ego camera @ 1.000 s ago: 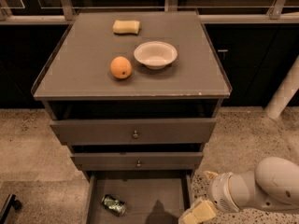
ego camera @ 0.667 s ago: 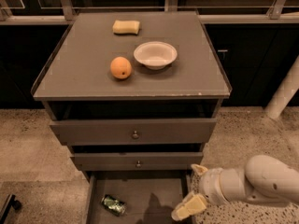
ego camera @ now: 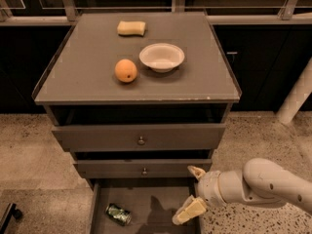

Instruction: Pick green can from bottom drawer and place on counter

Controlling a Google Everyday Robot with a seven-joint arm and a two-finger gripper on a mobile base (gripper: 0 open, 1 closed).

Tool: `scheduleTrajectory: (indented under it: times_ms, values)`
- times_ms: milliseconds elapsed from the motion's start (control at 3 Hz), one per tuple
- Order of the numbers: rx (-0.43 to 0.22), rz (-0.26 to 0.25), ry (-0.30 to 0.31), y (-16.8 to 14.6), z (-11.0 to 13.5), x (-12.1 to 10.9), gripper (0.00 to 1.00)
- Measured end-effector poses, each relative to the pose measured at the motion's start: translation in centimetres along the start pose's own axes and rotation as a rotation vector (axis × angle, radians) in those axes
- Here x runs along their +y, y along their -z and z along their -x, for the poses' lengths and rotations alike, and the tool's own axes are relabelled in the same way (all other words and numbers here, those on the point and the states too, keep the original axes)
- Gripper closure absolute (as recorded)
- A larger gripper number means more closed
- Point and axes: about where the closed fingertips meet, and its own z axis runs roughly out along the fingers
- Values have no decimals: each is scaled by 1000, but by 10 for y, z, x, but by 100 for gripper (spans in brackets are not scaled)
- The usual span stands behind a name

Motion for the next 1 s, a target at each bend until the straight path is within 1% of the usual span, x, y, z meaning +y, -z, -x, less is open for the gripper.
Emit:
scheduleTrajectory:
  times_ms: [333,667,1000]
  values:
    - [-3,-17,-2,-4,-4,5,0]
    - [-38,-73,49,-25,-23,-12,0]
    - [-113,-107,71,-75,-54,-37,0]
